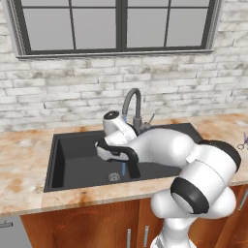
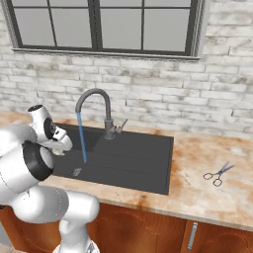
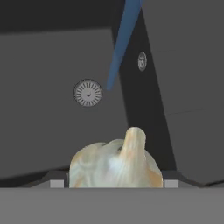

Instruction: Turn on the sink faucet. Then move the garlic from the counter to the sink. Turn off the sink. Move the vegetable from the sink to the pot next to the stove. Finally move the pot to the front right burner.

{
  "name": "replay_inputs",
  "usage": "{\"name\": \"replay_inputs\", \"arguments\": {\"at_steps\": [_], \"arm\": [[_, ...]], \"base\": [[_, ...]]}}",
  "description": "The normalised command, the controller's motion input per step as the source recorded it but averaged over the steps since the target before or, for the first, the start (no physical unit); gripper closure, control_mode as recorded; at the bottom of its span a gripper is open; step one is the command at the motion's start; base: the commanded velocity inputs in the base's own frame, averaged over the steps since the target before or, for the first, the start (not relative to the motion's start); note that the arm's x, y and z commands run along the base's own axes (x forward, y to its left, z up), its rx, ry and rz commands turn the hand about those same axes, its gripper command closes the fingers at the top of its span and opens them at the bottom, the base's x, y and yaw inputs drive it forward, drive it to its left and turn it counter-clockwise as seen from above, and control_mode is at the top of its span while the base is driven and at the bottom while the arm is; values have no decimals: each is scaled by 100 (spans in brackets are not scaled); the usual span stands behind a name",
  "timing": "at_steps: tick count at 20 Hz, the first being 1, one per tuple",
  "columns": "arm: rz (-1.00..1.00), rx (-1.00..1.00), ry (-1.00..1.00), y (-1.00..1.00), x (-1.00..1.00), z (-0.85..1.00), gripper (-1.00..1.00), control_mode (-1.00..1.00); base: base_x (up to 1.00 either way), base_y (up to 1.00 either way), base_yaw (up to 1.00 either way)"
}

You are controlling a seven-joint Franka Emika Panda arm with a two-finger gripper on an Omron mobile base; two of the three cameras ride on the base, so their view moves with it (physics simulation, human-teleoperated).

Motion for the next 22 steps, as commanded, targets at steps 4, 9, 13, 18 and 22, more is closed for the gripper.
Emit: {"name": "replay_inputs", "arguments": {"at_steps": [4, 9, 13, 18, 22], "arm": [[0, -7, 3, 9, 11, -33, 100, -100], [0, -2, 2, 10, 16, -31, 100, -100], [-5, 0, 0, 28, 32, -22, 100, -100], [-5, 0, 0, 30, 29, -27, 100, -100], [-6, 0, 2, 24, 30, -21, 100, -100]], "base": [[0, 0, 0], [0, 0, 0], [0, 0, 0], [0, 0, 0], [0, 0, 0]]}}
